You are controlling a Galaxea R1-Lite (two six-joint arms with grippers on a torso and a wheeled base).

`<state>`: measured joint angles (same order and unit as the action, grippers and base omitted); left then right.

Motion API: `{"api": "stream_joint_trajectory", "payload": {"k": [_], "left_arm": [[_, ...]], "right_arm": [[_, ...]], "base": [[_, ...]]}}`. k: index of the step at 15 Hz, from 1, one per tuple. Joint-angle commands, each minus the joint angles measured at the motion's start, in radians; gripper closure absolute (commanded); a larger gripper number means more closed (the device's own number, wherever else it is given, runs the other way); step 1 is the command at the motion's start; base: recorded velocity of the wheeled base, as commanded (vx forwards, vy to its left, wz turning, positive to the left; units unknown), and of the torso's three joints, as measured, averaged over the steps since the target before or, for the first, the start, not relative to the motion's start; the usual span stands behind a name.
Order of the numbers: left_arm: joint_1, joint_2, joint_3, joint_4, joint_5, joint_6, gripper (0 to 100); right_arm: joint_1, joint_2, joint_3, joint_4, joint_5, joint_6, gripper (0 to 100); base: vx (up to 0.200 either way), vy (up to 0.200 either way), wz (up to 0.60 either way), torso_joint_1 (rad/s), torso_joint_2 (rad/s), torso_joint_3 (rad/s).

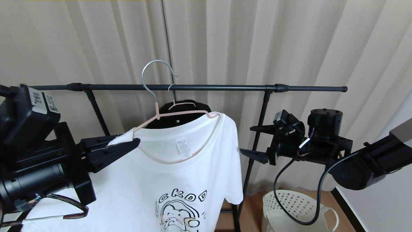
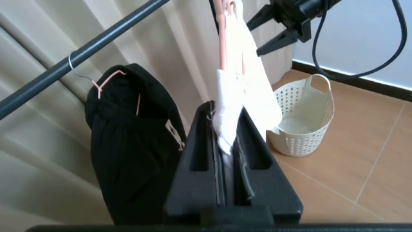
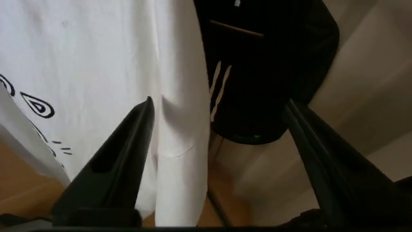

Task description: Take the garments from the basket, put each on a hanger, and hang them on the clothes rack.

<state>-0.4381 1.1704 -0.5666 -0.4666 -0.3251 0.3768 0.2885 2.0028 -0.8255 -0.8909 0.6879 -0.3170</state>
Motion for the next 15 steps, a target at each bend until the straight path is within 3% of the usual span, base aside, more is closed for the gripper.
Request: {"api": "stream_joint_trajectory", "payload": {"k": [1,9,12,15], "left_arm": [[0.016,0.040,-0.001,-0.001,0.000,-0.001,100],[0.015,0.229,-0.075,-0.004,0.003,-0.039,100],[0.016,0.339,-0.121,-0.115,0.009,-0.104,100],[0.015,0.456,-0.179,-0.176,0.035,-0.121,100]], "right_arm": [[0.001,-0.033,0.000,0.001,0.001,0.001,0],[0.001,-0.139,0.032,0.001,-0.002,0.003,0],[0.000,-0.183,0.046,0.000,-0.001,0.003,0],[0.000,-0.203,0.049,0.000,-0.002,0.003,0]], "base": [[0.000,0.000,0.00,0.000,0.00,0.000],[0.000,0.000,0.00,0.000,0.00,0.000],[0.000,0.000,0.00,0.000,0.00,0.000],[0.000,0.000,0.00,0.000,0.00,0.000]]}}
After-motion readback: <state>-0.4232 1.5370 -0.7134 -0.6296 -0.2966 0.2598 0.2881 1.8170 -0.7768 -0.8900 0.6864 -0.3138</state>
